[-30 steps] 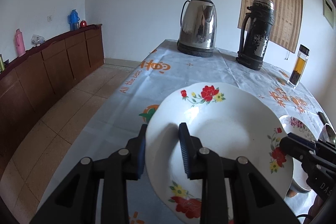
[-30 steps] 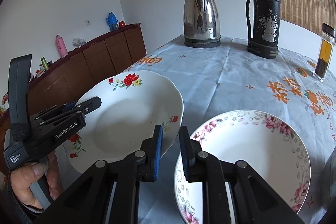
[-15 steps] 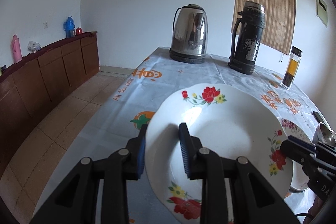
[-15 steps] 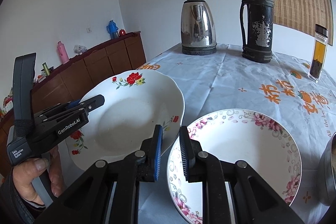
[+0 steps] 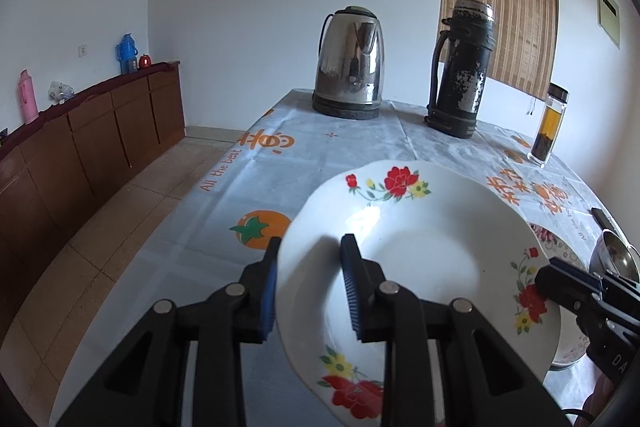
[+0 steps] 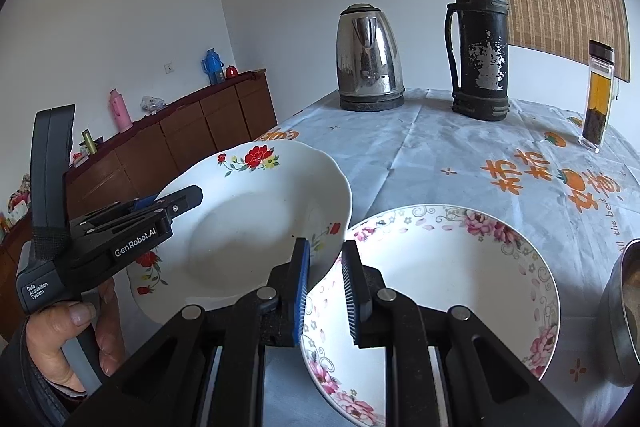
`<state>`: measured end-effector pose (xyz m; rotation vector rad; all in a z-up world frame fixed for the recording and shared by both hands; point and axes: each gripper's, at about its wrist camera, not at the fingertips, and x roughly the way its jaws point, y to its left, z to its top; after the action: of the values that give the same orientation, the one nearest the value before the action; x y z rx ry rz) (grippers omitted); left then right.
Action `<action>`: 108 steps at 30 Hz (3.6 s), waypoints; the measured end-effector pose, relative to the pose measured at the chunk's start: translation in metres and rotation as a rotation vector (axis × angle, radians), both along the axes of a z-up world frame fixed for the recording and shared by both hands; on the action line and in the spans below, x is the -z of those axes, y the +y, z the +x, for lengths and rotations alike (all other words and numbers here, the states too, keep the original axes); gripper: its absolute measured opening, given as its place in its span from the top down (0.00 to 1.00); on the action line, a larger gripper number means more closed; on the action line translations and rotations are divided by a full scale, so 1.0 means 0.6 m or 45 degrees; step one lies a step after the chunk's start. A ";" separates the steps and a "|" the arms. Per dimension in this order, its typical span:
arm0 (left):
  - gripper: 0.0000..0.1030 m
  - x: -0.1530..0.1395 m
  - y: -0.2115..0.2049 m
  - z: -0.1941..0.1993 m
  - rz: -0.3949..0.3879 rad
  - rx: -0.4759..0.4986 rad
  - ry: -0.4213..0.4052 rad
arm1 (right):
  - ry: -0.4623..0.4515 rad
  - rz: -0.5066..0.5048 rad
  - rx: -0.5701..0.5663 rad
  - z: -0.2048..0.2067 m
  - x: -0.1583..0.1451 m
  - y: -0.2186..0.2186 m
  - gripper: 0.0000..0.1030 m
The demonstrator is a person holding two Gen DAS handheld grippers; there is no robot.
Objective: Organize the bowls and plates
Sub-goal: 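Carry the red-flower plate with the left gripper over the pink-floral plate stack, then lower the red-flower plate onto the pink-floral plate with the left gripper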
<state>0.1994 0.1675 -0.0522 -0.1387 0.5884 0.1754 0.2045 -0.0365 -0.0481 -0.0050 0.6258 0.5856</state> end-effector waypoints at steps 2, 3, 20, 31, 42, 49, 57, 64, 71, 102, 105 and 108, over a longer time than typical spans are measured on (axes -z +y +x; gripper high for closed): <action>0.74 0.000 -0.004 0.001 0.003 0.006 0.003 | -0.010 -0.004 0.005 -0.003 -0.001 -0.001 0.83; 0.74 -0.001 -0.006 0.001 0.004 0.008 0.003 | -0.015 -0.007 0.008 -0.005 -0.001 -0.003 0.83; 0.74 -0.021 -0.050 -0.002 0.014 0.016 -0.021 | -0.062 0.028 0.060 -0.021 -0.012 -0.041 0.83; 0.74 -0.040 -0.082 0.002 0.023 0.054 -0.044 | -0.069 0.044 0.109 -0.022 -0.017 -0.074 0.83; 0.74 -0.045 -0.124 0.015 0.021 0.101 -0.047 | -0.055 0.048 0.191 -0.006 -0.015 -0.113 0.83; 0.74 -0.044 -0.144 0.018 0.003 0.127 -0.073 | -0.073 0.033 0.244 -0.005 -0.015 -0.131 0.83; 0.74 -0.041 -0.164 0.024 0.010 0.154 -0.064 | -0.090 0.013 0.286 -0.009 -0.013 -0.149 0.83; 0.74 -0.048 -0.186 0.035 0.012 0.168 -0.055 | -0.094 0.011 0.331 -0.005 -0.012 -0.166 0.83; 0.74 -0.037 -0.200 0.046 0.007 0.184 -0.037 | -0.080 0.000 0.367 -0.001 -0.005 -0.181 0.82; 0.74 -0.004 -0.223 0.052 0.022 0.286 0.029 | -0.050 -0.077 0.432 0.006 0.012 -0.189 0.82; 0.74 -0.003 -0.224 0.053 0.027 0.291 0.040 | -0.042 -0.076 0.435 0.008 0.012 -0.190 0.82; 0.74 0.000 -0.224 0.055 0.030 0.294 0.053 | -0.031 -0.077 0.432 0.010 0.013 -0.191 0.82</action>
<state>0.2325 0.0330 -0.0525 -0.0438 0.6387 -0.0385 0.2104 -0.1508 -0.0561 0.0365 0.6040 0.2385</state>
